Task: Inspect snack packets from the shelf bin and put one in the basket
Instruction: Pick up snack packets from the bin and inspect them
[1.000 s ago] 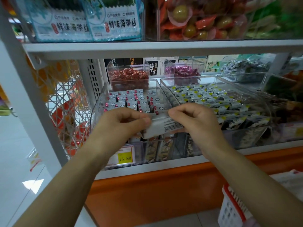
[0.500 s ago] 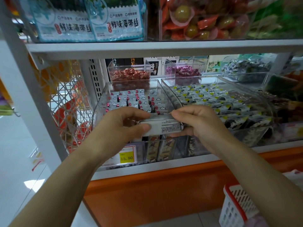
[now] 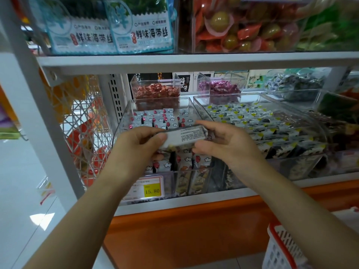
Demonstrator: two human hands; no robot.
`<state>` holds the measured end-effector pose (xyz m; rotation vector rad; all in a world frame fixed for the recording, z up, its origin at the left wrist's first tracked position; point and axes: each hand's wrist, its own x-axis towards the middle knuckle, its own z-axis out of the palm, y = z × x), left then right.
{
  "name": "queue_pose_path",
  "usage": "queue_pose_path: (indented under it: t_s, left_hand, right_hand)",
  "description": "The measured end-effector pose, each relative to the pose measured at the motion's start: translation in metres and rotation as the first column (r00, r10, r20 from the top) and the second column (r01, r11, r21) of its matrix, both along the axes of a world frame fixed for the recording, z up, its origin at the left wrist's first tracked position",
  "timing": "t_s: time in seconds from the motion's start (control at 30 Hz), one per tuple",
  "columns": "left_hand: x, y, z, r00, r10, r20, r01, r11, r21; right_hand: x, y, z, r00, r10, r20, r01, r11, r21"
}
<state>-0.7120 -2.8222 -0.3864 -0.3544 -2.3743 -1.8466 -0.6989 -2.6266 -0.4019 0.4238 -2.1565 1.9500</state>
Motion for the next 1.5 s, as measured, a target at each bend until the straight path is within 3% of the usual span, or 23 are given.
queue_pose_path:
  t_s: [0.1,0.23,0.3,0.37,0.5,0.73,1.07,1.2,1.3,1.37,1.5]
  left_hand:
    - [-0.006,0.002,0.002,0.999,0.054,0.005,-0.054,0.998,-0.015]
    - [-0.034,0.002,0.004,0.953,0.164,-0.254,-0.230,0.938,-0.259]
    - [-0.061,0.004,0.000,0.945,0.135,-0.299,-0.271,0.836,-0.477]
    - [-0.092,0.007,-0.006,0.960,0.079,-0.269,-0.251,0.672,-0.697]
    - [-0.138,0.009,-0.015,0.988,0.015,-0.155,-0.147,0.418,-0.896]
    - [-0.160,0.009,-0.015,0.999,0.028,-0.028,-0.035,0.339,-0.940]
    - [-0.130,0.001,-0.017,0.998,0.047,-0.046,-0.059,0.320,-0.945]
    - [-0.120,0.002,-0.014,0.996,0.084,-0.027,-0.051,0.305,-0.951]
    - [-0.112,0.003,-0.009,0.996,0.091,-0.006,-0.033,0.292,-0.956]
    - [-0.103,0.003,-0.006,0.996,0.083,-0.019,-0.038,0.232,-0.972]
    - [-0.086,0.000,0.001,0.980,0.006,-0.200,-0.200,-0.063,-0.978]
  right_hand:
    - [-0.007,-0.008,0.004,0.993,-0.077,-0.090,0.082,0.995,0.059]
    - [-0.035,-0.007,0.018,0.963,-0.250,-0.098,0.258,0.964,0.070]
    - [-0.054,-0.006,0.027,0.946,-0.297,-0.132,0.314,0.940,0.133]
    - [-0.075,-0.008,0.034,0.934,-0.319,-0.161,0.345,0.922,0.174]
    - [-0.112,-0.018,0.043,0.927,-0.328,-0.183,0.364,0.904,0.222]
    - [-0.145,-0.040,0.043,0.920,-0.340,-0.193,0.387,0.863,0.326]
    - [-0.160,-0.070,0.048,0.972,-0.204,-0.117,0.235,0.858,0.456]
    - [-0.171,-0.076,0.048,0.982,-0.164,-0.095,0.189,0.791,0.582]
    - [-0.181,-0.083,0.047,0.977,-0.126,-0.172,0.211,0.692,0.691]
    - [-0.186,-0.089,0.045,0.967,-0.095,-0.234,0.240,0.634,0.735]
    - [-0.195,-0.103,0.034,0.953,-0.038,-0.300,0.283,0.461,0.841]
